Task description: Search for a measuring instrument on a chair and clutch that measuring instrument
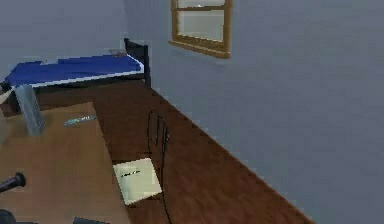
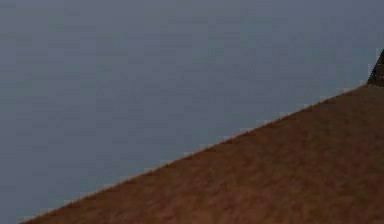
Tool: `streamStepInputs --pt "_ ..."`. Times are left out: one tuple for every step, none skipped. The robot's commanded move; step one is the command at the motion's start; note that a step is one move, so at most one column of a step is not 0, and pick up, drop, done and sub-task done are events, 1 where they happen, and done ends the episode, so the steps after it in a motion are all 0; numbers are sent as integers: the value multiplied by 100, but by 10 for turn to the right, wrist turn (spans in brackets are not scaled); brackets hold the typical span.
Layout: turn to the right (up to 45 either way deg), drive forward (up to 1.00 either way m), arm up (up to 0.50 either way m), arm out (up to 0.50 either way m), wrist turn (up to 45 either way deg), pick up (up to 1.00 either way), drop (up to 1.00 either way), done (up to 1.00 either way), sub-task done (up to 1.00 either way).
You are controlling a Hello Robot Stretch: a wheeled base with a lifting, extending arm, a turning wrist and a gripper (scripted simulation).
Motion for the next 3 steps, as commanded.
streamStepInputs --pt "-450 0 0 0 0 0 0 0 0" --pt "-450 0 0 0 0 0 0 0 0" --pt "-450 0 0 0 0 0 0 0 0"
